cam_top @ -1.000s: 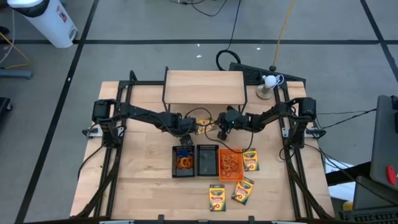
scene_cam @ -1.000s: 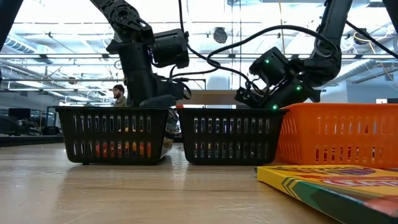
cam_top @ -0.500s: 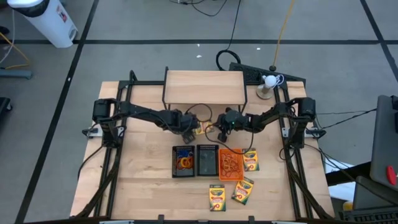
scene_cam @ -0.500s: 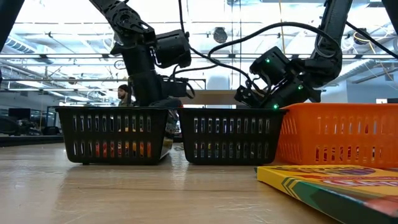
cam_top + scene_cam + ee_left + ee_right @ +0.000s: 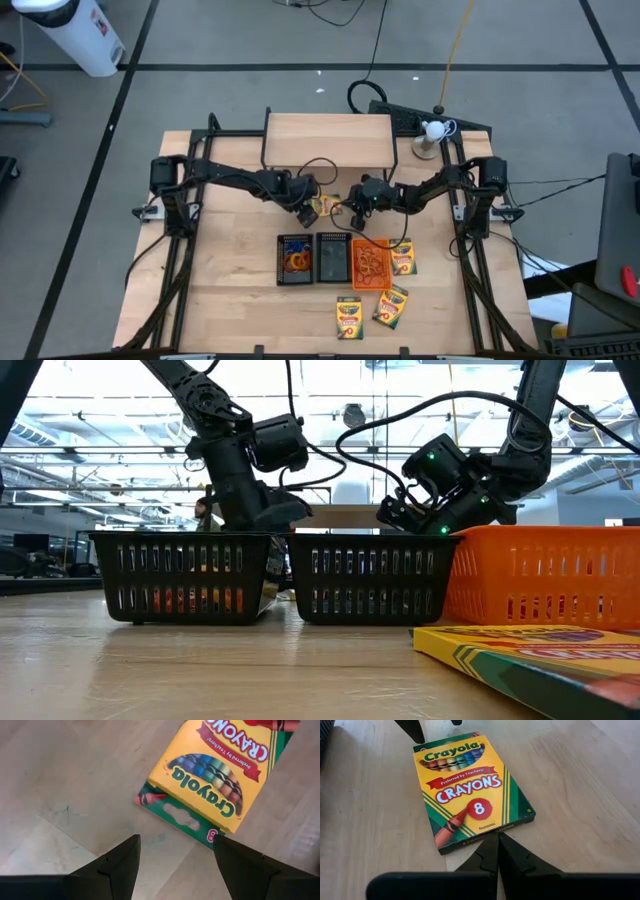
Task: Pick & Place Office Desk Supplies
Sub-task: Put the crayon box into the right black bin
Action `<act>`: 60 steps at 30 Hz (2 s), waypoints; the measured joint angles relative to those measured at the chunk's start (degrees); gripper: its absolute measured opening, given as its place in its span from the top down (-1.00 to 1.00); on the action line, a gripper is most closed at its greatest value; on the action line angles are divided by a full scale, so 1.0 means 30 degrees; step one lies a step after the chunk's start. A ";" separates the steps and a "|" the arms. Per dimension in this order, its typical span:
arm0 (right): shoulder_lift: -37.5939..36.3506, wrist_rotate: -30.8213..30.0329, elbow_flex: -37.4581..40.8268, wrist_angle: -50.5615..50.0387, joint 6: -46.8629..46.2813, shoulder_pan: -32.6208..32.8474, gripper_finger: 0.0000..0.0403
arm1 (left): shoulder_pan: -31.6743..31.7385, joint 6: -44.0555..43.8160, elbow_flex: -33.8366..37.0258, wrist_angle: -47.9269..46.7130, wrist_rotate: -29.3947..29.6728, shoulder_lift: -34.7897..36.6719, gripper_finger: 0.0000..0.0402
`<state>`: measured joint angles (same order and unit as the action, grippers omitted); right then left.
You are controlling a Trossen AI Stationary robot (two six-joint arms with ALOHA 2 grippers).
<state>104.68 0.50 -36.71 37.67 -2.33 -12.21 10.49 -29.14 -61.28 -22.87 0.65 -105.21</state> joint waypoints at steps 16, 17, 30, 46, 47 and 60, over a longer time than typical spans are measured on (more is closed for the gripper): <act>-0.0007 -0.0082 0.0000 0.0051 0.0495 -0.0007 1.00 | 0.1232 -0.5677 0.0022 0.1756 -0.3542 -0.0022 -0.57; -0.0007 -0.0082 0.0000 0.0051 0.0495 -0.0019 1.00 | 0.1214 -0.5802 0.0022 0.2189 -0.3897 -0.0022 -0.58; -0.0022 -0.0088 -0.0005 0.0209 0.0503 -0.0022 1.00 | 0.1192 -0.6412 0.0015 0.1938 -0.4054 -0.0029 -0.60; -0.0036 0.0367 -0.0007 0.0772 0.0462 -0.0035 1.00 | 0.0734 -0.7194 -0.0016 0.2322 -0.3746 -0.0867 -0.60; -0.0036 0.0371 -0.0007 0.0780 0.0454 -0.0017 1.00 | 0.0688 -0.7236 -0.0007 0.2339 -0.3730 -0.1024 -0.60; -0.0066 0.0320 -0.0029 0.0181 0.0338 -0.0022 1.00 | 0.0646 -0.7211 0.0025 0.2400 -0.3892 -0.1158 -0.60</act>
<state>104.49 1.46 -36.80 38.21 -1.31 -12.27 12.43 -50.78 -61.20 -15.67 -11.02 -108.68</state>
